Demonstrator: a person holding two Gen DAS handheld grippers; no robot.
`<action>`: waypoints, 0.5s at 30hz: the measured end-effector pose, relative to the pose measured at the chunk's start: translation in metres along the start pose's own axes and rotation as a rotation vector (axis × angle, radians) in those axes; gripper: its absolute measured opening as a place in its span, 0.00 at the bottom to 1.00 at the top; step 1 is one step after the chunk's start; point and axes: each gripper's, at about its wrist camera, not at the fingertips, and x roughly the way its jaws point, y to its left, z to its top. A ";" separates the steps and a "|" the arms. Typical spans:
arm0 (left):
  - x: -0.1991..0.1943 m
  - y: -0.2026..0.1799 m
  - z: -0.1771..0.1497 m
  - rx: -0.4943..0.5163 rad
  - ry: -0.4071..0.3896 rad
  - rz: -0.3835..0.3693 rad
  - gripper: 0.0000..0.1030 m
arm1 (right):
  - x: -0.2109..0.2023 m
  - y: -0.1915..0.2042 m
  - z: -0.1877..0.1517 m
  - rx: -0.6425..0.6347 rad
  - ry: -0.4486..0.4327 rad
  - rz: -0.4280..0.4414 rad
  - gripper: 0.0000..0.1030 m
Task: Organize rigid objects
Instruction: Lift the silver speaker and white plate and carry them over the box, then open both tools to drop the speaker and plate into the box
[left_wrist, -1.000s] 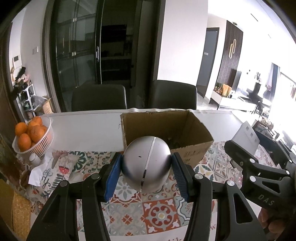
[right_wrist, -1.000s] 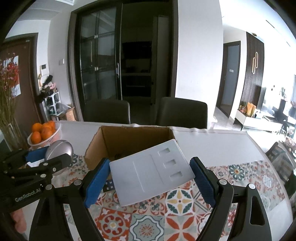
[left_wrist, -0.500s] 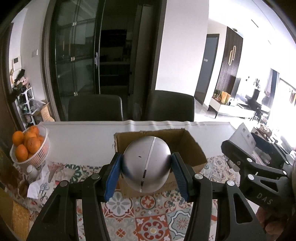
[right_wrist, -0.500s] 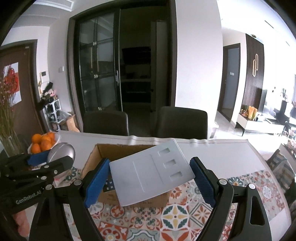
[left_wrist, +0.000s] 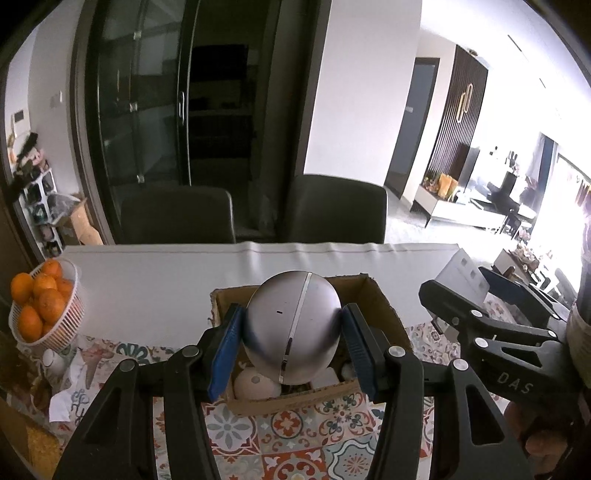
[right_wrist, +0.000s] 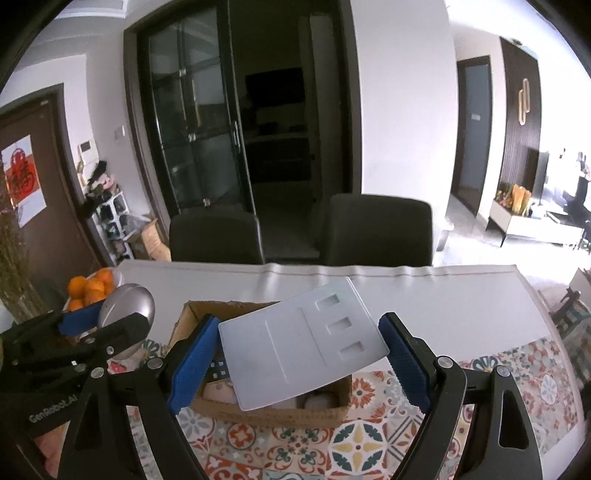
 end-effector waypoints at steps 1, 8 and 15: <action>0.005 0.001 0.002 -0.004 0.015 -0.001 0.52 | 0.007 -0.001 0.003 -0.002 0.017 0.001 0.85; 0.037 0.010 0.010 -0.023 0.100 0.001 0.52 | 0.044 -0.001 0.009 -0.014 0.117 0.018 0.85; 0.068 0.018 0.013 -0.042 0.188 -0.005 0.52 | 0.087 -0.004 0.012 0.000 0.246 0.053 0.85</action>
